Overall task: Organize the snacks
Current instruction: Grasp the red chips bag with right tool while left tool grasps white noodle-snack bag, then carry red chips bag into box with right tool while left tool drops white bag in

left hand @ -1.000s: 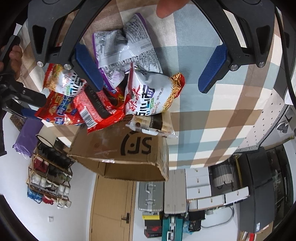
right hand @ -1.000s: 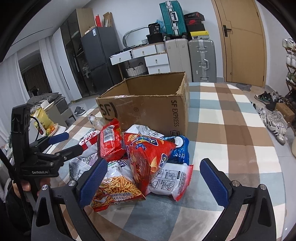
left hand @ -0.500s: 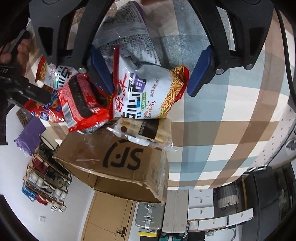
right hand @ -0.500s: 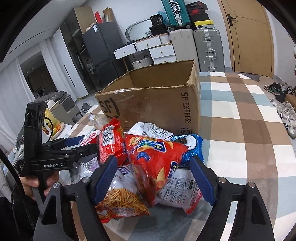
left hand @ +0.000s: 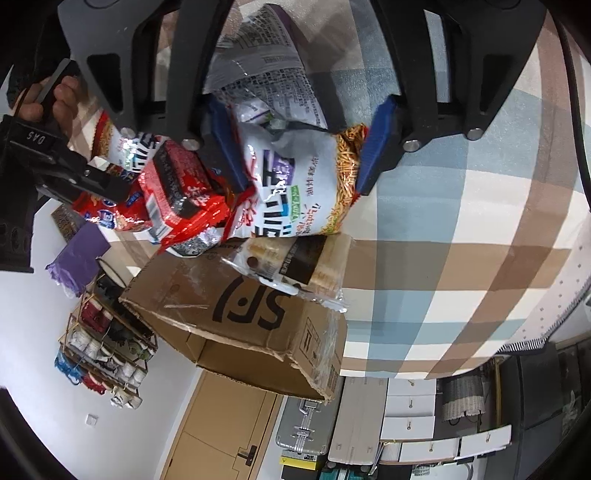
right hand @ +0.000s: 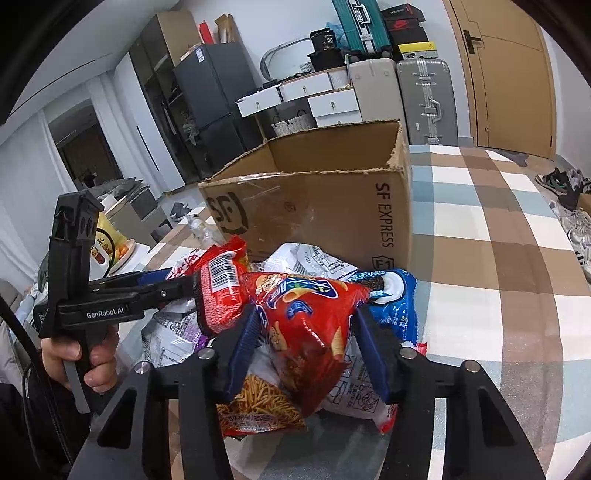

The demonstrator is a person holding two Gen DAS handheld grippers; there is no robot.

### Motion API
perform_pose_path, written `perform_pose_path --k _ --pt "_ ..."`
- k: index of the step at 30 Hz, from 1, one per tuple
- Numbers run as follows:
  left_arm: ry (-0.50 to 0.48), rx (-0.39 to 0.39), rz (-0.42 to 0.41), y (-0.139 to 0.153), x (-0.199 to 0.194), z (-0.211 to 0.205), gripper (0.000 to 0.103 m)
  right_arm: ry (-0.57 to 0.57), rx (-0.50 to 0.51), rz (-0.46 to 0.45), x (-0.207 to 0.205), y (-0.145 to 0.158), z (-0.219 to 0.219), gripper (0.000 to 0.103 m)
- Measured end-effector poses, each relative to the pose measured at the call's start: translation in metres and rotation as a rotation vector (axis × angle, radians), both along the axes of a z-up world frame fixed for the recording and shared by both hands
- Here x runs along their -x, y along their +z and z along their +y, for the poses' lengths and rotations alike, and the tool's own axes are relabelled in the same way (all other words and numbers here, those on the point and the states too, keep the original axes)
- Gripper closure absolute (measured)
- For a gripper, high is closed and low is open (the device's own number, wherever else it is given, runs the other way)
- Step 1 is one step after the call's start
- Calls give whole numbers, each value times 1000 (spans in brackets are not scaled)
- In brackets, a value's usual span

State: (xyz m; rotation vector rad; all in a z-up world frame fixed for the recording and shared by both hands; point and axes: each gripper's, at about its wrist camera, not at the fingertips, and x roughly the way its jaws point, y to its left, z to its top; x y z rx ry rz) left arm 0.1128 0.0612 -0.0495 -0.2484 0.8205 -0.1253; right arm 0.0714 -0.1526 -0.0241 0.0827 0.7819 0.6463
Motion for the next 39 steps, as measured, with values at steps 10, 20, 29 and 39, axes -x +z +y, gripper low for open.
perform_pose_path --k 10,20,29,39 --pt "27 22 -43 13 26 4 48 -9 -4 -41 7 9 -5 63" --pt "56 39 -108 42 52 10 48 -15 -14 -87 15 22 -10 89" --pt "53 26 -143 64 66 7 48 -36 -27 -1 8 9 -10 46" --pt "47 25 -183 87 60 4 48 -38 -46 47 -8 -9 3 58"
